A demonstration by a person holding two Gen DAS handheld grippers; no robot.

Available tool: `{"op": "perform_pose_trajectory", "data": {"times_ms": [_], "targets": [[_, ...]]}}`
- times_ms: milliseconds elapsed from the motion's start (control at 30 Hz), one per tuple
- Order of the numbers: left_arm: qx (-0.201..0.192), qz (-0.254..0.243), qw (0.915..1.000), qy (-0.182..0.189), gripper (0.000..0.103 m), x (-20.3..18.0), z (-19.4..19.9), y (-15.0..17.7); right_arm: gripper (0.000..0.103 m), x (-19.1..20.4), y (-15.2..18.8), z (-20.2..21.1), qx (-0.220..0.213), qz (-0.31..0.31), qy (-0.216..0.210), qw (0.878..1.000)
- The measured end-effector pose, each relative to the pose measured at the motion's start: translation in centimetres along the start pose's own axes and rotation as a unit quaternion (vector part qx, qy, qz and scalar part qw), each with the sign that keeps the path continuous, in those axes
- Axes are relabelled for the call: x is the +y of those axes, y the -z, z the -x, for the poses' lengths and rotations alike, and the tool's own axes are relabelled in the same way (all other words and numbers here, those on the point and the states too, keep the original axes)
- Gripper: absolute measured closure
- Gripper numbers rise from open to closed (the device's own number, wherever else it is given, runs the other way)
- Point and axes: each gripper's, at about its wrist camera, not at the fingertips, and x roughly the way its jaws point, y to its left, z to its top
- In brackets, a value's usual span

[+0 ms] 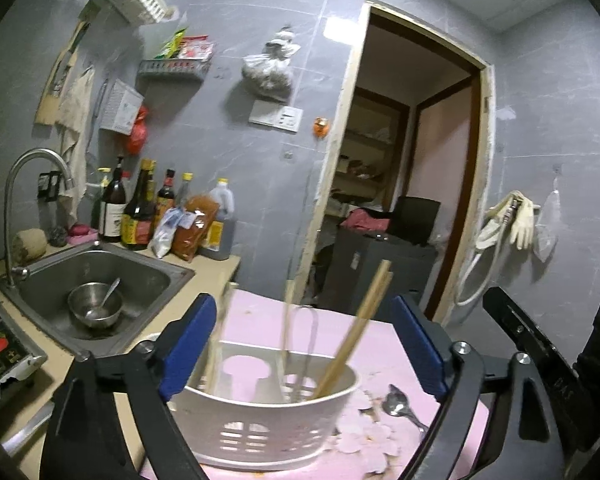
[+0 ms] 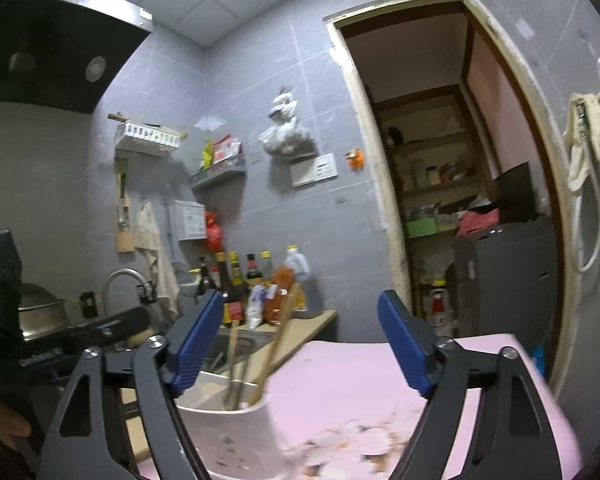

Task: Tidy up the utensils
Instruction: 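Move both tools back to the fork and spoon on the cloth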

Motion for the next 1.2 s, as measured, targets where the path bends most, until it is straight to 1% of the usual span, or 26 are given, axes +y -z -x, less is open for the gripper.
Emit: {"op": "perform_pose_trajectory", "data": {"times_ms": [33,100,133,167,333,433,533,700,767,800,867,933,1033,1133,1200], "targets": [[0.001,-0.003,1.0000,0.003,0.012,-0.5,-0.1,0.1,0.013,-0.7,-0.3,0.6,-0.001,0.005,0.011,1.000],[0.003,-0.007,0.9999,0.010,0.009,-1.3,-0.3,0.3,0.001,-1.8,-0.6,1.5,-0.002,0.010,0.025,1.000],[0.005,-0.007,0.9999,0.014,0.007,-1.8,-0.4,0.5,0.000,-2.4,-0.9,2.0,-0.002,0.012,0.032,0.999],[0.008,-0.008,0.9998,0.018,0.006,-2.2,-0.6,0.7,0.000,-3.1,-1.0,2.5,-0.002,0.015,0.041,0.999],[0.031,-0.016,0.9986,0.039,0.005,-4.3,-1.4,2.1,0.000,-5.8,-1.3,4.1,0.007,0.027,0.075,0.997],[0.050,-0.032,0.9970,0.050,0.005,-5.7,-2.0,3.0,0.000,-7.2,-0.9,4.7,0.024,0.035,0.090,0.995],[0.072,-0.051,0.9943,0.060,0.005,-7.0,-2.7,4.0,0.000,-8.3,-0.1,4.8,0.051,0.043,0.099,0.993],[0.115,-0.070,0.9881,0.073,0.005,-8.6,-4.1,6.2,0.000,-10.0,1.9,4.4,0.119,0.057,0.104,0.986],[0.132,-0.075,0.9859,0.070,0.005,-9.0,-4.7,7.1,0.000,-10.5,2.9,4.0,0.155,0.064,0.106,0.980],[0.142,-0.077,0.9847,0.064,0.005,-9.3,-5.1,7.7,0.000,-10.8,3.6,3.6,0.182,0.071,0.109,0.975],[0.162,-0.080,0.9820,0.053,0.005,-9.5,-5.9,8.8,0.000,-11.4,4.8,2.8,0.223,0.077,0.118,0.965],[0.188,-0.081,0.9780,0.040,0.005,-9.6,-6.8,9.8,0.000,-12.1,5.9,1.9,0.262,0.073,0.118,0.955],[0.222,-0.082,0.9715,0.020,0.005,-9.6,-7.8,11.0,0.000,-12.7,7.2,1.1,0.301,0.069,0.114,0.944],[0.249,-0.083,0.9649,0.007,0.005,-9.5,-8.5,11.9,0.001,-12.6,8.1,0.4,0.329,0.079,0.104,0.935],[0.264,-0.084,0.9608,-0.002,0.005,-9.4,-8.9,12.4,0.004,-12.2,8.6,0.0,0.343,0.087,0.092,0.931]]}}
